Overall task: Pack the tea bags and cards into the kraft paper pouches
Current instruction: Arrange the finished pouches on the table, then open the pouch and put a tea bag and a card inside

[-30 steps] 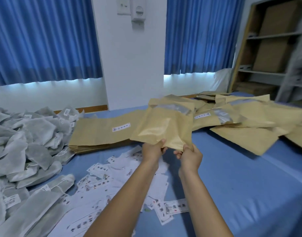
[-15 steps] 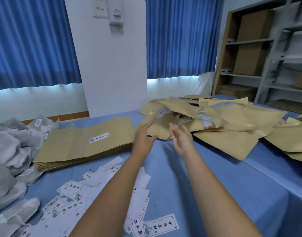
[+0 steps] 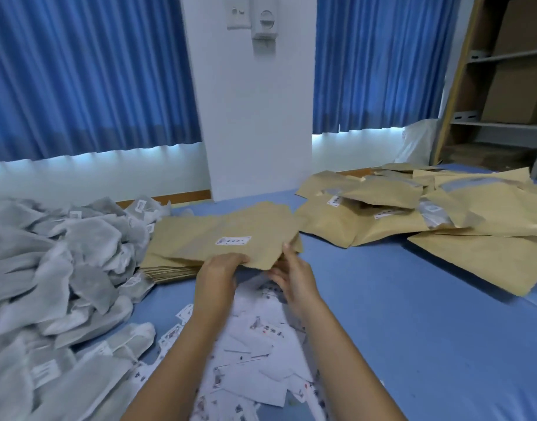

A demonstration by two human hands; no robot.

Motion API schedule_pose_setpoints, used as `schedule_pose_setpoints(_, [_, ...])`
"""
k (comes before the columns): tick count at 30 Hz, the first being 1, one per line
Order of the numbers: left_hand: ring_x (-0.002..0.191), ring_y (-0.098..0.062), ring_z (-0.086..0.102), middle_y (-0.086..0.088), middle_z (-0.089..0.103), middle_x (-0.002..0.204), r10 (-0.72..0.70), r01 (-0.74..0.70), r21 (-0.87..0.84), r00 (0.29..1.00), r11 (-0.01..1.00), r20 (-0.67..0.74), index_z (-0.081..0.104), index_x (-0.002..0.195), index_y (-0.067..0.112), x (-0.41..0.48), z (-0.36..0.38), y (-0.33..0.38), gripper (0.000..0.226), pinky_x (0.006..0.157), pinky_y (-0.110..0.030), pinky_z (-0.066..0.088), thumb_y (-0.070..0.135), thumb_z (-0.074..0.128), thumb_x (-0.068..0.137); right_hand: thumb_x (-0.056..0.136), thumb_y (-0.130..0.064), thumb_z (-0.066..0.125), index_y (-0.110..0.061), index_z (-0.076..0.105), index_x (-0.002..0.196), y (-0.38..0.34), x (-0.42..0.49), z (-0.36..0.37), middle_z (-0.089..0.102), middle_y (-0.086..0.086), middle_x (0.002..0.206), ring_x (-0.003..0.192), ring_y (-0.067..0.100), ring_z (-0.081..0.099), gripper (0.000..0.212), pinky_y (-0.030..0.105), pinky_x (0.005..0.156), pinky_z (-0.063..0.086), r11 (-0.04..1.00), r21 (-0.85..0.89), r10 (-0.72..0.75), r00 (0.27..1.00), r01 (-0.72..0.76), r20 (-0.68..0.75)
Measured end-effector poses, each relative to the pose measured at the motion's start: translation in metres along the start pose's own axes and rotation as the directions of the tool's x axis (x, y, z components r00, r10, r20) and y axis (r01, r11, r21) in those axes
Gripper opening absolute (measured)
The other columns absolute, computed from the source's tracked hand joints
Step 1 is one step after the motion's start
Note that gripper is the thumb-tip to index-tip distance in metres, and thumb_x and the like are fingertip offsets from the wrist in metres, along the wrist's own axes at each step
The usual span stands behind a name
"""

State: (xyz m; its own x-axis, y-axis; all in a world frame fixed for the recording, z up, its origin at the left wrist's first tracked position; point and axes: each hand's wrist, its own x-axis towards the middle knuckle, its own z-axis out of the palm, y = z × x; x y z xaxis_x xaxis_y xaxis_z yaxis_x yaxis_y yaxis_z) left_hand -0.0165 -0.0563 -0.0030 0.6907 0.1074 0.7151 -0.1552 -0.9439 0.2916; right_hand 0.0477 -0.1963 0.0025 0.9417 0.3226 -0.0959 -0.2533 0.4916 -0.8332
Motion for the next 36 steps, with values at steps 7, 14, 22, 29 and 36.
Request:
schedule_pose_setpoints(7, [0.103,-0.032,0.064,-0.017,0.070,0.103,-0.102,0.108,-0.175,0.994,0.979,0.040,0.073,0.098,-0.001,-0.037,-0.045,-0.036,0.030,0.092,-0.022,0.042,-0.009,0.057,0.074,0.087,0.009,0.060,-0.002,0.064,0.093,0.027,-0.018,0.024,0.072,0.006,0.091,0.080,0.017,0.069,0.014,0.025,0.064,0.057,0.993,-0.001,0.117,0.993,-0.117,0.021])
schedule_pose_setpoints(14, [0.094,-0.012,0.064,0.003,0.071,0.102,-0.071,0.125,-0.209,0.966,0.970,0.250,0.072,0.102,0.017,-0.037,-0.039,-0.021,0.023,0.081,-0.036,0.052,0.022,0.072,0.080,0.085,0.016,0.056,0.010,0.063,0.095,0.039,-0.029,0.035,0.068,0.019,0.092,0.081,0.024,0.067,0.014,0.025,0.067,0.059,0.976,-0.037,0.219,0.968,-0.216,0.119])
schedule_pose_setpoints(22, [0.094,0.007,0.063,0.011,0.071,0.104,-0.230,0.369,-0.364,0.900,0.855,0.371,0.076,0.098,0.018,-0.034,-0.057,-0.038,0.026,0.089,-0.017,0.050,0.019,0.081,0.072,0.083,0.020,0.053,0.017,0.056,0.115,0.032,-0.033,0.029,0.063,0.029,0.117,0.111,0.035,0.063,0.032,0.032,0.094,0.052,0.962,-0.166,0.267,0.884,-0.218,0.383])
schedule_pose_setpoints(29, [0.072,-0.005,0.061,0.006,0.071,0.081,-0.212,0.273,-0.219,0.941,0.937,0.264,0.075,0.085,0.011,-0.035,-0.064,-0.031,0.009,0.067,-0.013,0.046,0.011,0.066,0.085,0.085,0.019,0.052,0.007,0.061,0.101,0.035,-0.037,0.033,0.071,0.020,0.101,0.096,0.026,0.070,0.022,0.027,0.081,0.057,0.971,-0.119,0.238,0.891,-0.208,0.387])
schedule_pose_setpoints(36, [0.086,-0.024,0.057,-0.006,0.060,0.096,-0.147,0.155,-0.004,0.944,0.988,0.297,0.062,0.098,0.004,-0.037,-0.048,-0.009,0.016,0.072,-0.036,0.045,0.007,0.056,0.083,0.090,0.008,0.048,0.001,0.062,0.088,0.043,-0.036,0.038,0.069,0.014,0.081,0.072,0.016,0.070,0.016,0.021,0.066,0.057,0.967,-0.252,0.086,0.982,-0.041,0.169])
